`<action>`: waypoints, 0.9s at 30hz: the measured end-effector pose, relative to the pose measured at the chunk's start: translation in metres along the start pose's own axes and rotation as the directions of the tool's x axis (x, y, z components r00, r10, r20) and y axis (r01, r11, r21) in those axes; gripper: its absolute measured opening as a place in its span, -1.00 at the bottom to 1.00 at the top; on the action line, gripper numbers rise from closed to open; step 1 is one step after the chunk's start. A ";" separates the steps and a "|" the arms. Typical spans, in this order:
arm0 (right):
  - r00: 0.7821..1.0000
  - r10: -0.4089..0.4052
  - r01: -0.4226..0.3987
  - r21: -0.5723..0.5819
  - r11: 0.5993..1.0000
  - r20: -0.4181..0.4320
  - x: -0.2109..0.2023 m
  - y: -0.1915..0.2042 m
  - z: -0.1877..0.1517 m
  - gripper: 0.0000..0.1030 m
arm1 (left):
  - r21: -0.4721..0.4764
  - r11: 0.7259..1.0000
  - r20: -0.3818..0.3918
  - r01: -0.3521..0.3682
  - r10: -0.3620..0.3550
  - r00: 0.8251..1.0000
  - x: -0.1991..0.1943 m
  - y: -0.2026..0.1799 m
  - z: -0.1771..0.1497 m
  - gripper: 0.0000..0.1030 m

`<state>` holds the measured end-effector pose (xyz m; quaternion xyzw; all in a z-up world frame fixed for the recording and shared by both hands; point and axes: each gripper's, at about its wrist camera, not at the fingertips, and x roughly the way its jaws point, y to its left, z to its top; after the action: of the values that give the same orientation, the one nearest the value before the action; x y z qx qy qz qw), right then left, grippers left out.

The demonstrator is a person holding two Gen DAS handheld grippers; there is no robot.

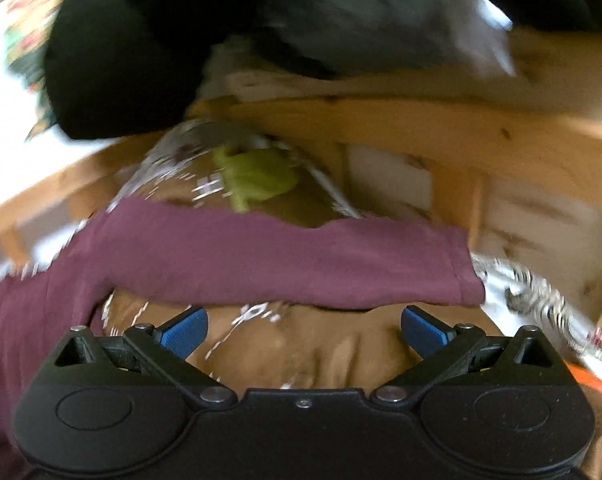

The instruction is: Fold small clothes

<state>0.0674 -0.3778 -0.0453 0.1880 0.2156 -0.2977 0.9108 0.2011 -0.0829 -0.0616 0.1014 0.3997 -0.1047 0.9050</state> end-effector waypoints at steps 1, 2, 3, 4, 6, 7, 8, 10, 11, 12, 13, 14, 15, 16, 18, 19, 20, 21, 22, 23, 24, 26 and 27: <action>1.000 -0.008 0.010 0.054 0.998 -0.023 0.006 -0.006 0.003 0.99 | 0.005 1.000 -0.001 0.003 -0.002 1.000 0.001 -0.001 -0.001 0.99; 0.998 -0.027 0.033 0.106 0.994 -0.056 0.012 -0.011 0.004 0.99 | 0.011 1.000 -0.001 0.004 -0.004 1.000 0.001 -0.001 -0.002 0.99; 0.996 -0.049 0.060 0.147 0.987 -0.081 0.017 -0.015 0.005 0.99 | 0.016 1.000 -0.004 0.003 -0.003 1.000 0.001 -0.005 -0.001 0.99; 0.993 -0.070 0.087 0.180 0.980 -0.095 0.022 -0.018 0.005 0.99 | 0.023 1.000 -0.003 0.005 -0.005 1.000 0.000 -0.005 0.000 0.99; 0.991 -0.099 0.117 0.239 0.964 -0.086 0.026 -0.020 0.004 0.99 | 0.040 0.999 0.002 0.009 -0.009 1.000 -0.005 -0.006 -0.001 0.99; 0.992 -0.103 0.118 0.270 0.956 -0.069 0.028 -0.021 0.005 0.99 | 0.048 0.999 0.007 0.012 -0.012 1.000 -0.008 -0.006 -0.001 0.99; 0.993 -0.105 0.116 0.304 0.946 -0.053 0.031 -0.022 0.006 0.99 | 0.056 0.998 0.015 0.013 -0.014 1.000 -0.011 -0.006 0.000 0.99; 0.992 -0.123 0.129 0.381 0.916 -0.042 0.037 -0.027 0.008 0.99 | 0.071 0.997 0.033 0.010 -0.012 0.999 -0.017 -0.006 0.000 0.99; 0.991 -0.132 0.133 0.428 0.894 -0.031 0.039 -0.032 0.009 0.97 | 0.077 0.997 0.042 0.006 -0.009 0.999 -0.020 -0.006 0.000 0.99; 0.989 -0.146 0.133 0.468 0.873 -0.009 0.039 -0.036 0.008 0.92 | 0.084 0.996 0.050 0.000 -0.004 0.999 -0.023 -0.005 0.000 0.99; 0.985 -0.170 0.135 0.504 0.853 0.023 0.038 -0.038 0.006 0.87 | 0.089 0.996 0.055 -0.003 -0.002 0.998 -0.025 -0.004 0.000 0.99; 0.982 -0.183 0.133 0.527 0.839 0.043 0.041 -0.040 0.007 0.83 | 0.093 0.996 0.060 -0.003 -0.003 0.998 -0.027 -0.003 0.001 0.99; 0.979 -0.192 0.126 0.548 0.827 0.065 0.041 -0.043 0.005 0.73 | 0.096 0.995 0.064 -0.002 -0.005 0.998 -0.029 -0.003 0.003 0.99; 0.977 -0.198 0.118 0.567 0.815 0.081 0.044 -0.045 0.004 0.61 | 0.095 0.995 0.067 -0.001 -0.005 0.998 -0.030 -0.002 0.004 0.99; 0.971 -0.226 0.135 0.595 0.792 0.081 0.048 -0.047 0.003 0.37 | 0.085 0.996 0.074 0.001 -0.007 0.997 -0.032 0.001 0.007 0.99; 0.967 -0.241 0.147 0.603 0.784 0.079 0.050 -0.048 0.002 0.18 | 0.078 0.997 0.079 0.007 -0.013 0.997 -0.034 0.002 0.008 0.99; 0.963 -0.256 0.156 0.608 0.779 0.081 0.050 -0.049 0.002 0.08 | 0.071 0.997 0.081 0.011 -0.017 0.997 -0.034 0.004 0.009 0.99; 0.959 -0.273 0.170 0.612 0.773 0.077 0.051 -0.049 0.002 -0.09 | 0.065 0.998 0.084 0.015 -0.020 0.996 -0.035 0.005 0.010 0.99; 0.956 -0.287 0.186 0.617 0.765 0.067 0.052 -0.051 0.001 -0.22 | 0.061 0.998 0.085 0.018 -0.023 0.996 -0.035 0.006 0.011 0.99; 0.953 -0.297 0.198 0.624 0.756 0.056 0.051 -0.053 0.000 -0.29 | 0.058 0.998 0.085 0.020 -0.025 0.996 -0.036 0.007 0.011 0.99; 0.951 -0.307 0.211 0.629 0.748 0.046 0.052 -0.055 -0.001 -0.41 | 0.057 0.998 0.085 0.022 -0.027 0.996 -0.036 0.008 0.011 0.99; 0.945 -0.327 0.238 0.629 0.740 0.027 0.050 -0.058 -0.003 -0.44 | 0.058 0.998 0.083 0.024 -0.029 0.996 -0.036 0.008 0.011 0.99; 0.943 -0.331 0.245 0.625 0.741 0.023 0.050 -0.058 -0.003 -0.44 | 0.058 0.998 0.081 0.022 -0.027 0.996 -0.035 0.007 0.011 0.99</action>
<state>0.0672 -0.4433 -0.0857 0.4179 0.0727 -0.5005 0.7547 0.1872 -0.0751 -0.0277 0.1179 0.3601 -0.1312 0.9161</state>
